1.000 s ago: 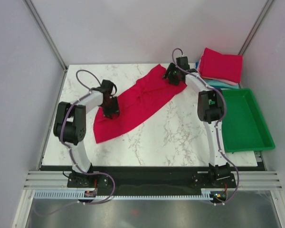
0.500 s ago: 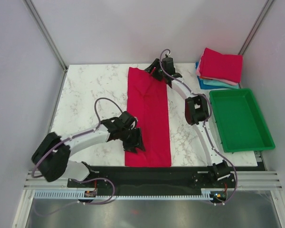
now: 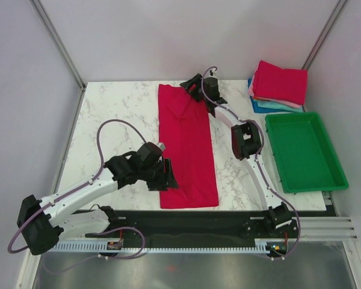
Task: Fold and stack the t-shirts
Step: Fold the tshirt
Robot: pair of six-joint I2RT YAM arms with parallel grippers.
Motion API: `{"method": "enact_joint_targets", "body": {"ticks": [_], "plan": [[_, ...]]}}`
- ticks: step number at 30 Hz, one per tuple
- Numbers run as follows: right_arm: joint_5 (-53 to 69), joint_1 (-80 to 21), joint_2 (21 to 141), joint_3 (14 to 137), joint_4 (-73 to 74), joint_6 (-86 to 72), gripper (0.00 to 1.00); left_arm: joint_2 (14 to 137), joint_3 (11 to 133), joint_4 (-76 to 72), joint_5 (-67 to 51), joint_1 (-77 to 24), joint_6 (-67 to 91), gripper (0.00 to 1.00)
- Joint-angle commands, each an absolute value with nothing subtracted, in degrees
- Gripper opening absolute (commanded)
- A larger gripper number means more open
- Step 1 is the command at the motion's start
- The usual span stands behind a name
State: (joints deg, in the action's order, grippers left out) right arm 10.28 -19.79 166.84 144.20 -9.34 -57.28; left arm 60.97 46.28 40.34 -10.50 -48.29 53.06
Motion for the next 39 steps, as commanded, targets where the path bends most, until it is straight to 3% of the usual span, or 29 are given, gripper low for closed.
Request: {"method": "enact_joint_targets", "body": {"ticks": [1,7,11,18,21,27,34,39], "plan": [[11.68,-19.16,165.08,139.85,-9.39,-56.6,0.81,61.35,50.53,44.12,-3.26,-48.43,48.87,0.6],[13.97,-17.58,153.21,134.91,-13.71,-54.49,0.98,57.4,50.19,44.91,-1.32,-48.43,48.95,0.59],[15.9,-16.0,145.74,133.69,-11.35,-52.74,0.98,54.32,48.17,45.26,-0.18,-48.52,49.22,0.59],[17.33,-16.34,112.14,101.03,1.35,-41.51,0.98,49.31,41.58,44.74,2.37,-48.52,51.06,0.58],[10.3,-20.45,96.32,77.44,8.75,-36.58,0.98,46.86,38.5,44.56,3.43,-48.43,51.15,0.58],[-13.07,-36.86,70.17,49.45,23.72,-44.28,0.98,46.58,33.93,42.28,2.99,-48.6,51.77,0.57],[-15.91,-47.89,53.72,34.64,30.58,-53.61,0.98,46.66,29.62,39.55,4.66,-48.69,53.78,0.56],[-9.42,-49.04,46.76,22.53,24.18,-57.39,0.95,48.34,26.72,36.31,3.08,-48.78,55.11,0.56]]}}
